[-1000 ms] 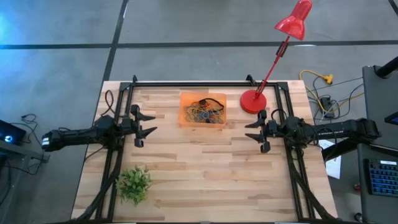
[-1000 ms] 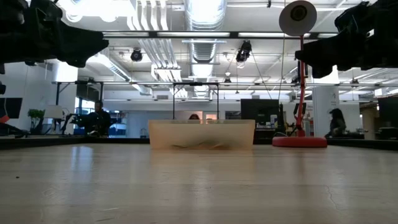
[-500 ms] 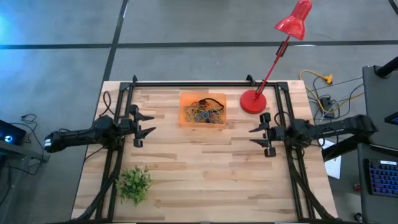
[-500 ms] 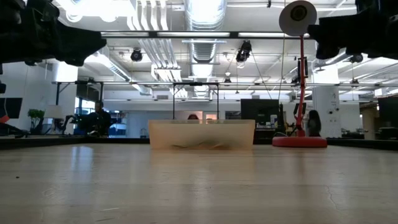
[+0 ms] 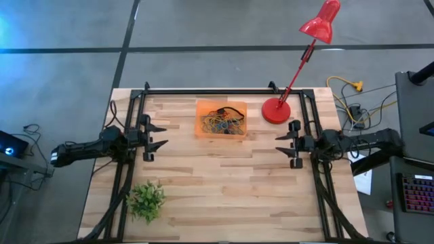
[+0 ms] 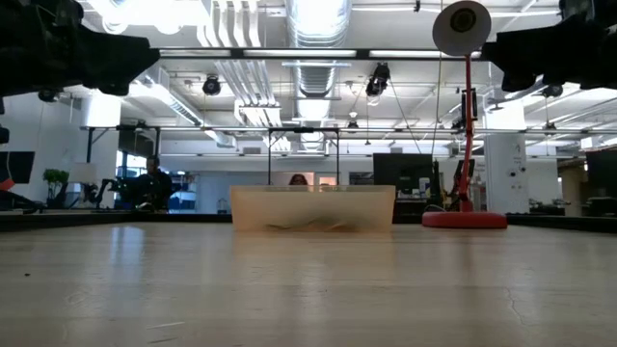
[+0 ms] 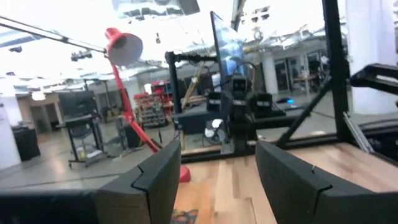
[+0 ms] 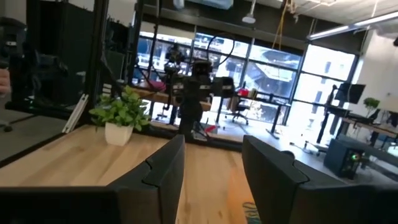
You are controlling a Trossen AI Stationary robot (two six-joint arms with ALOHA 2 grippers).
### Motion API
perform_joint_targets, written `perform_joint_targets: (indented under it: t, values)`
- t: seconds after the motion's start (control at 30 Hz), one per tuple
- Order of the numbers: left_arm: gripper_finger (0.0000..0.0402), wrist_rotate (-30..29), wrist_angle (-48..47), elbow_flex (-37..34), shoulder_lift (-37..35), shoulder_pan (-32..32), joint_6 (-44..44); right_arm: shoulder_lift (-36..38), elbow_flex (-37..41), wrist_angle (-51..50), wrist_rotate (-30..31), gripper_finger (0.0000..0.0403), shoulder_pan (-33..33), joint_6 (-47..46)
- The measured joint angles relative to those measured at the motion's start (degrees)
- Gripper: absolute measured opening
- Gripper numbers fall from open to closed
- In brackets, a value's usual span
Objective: Pick and place rubber bands into bin
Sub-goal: Return to Home position
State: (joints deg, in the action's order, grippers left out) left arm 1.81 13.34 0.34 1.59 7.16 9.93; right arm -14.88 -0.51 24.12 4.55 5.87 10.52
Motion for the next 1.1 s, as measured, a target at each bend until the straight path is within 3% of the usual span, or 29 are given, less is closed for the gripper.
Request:
perform_joint_targets:
  t: [0.27,1.1]
  values:
    - [0.0193,0.5,-0.5,0.0,0.3,0.0,1.0,14.9,0.0,-13.8,-0.3,0.0149,0.4,-0.1]
    - [0.0193,1.2,-9.6,0.0,1.0,-0.1,-0.3,14.8,0.0,-21.2,-0.1,0.0141,0.5,-2.9]
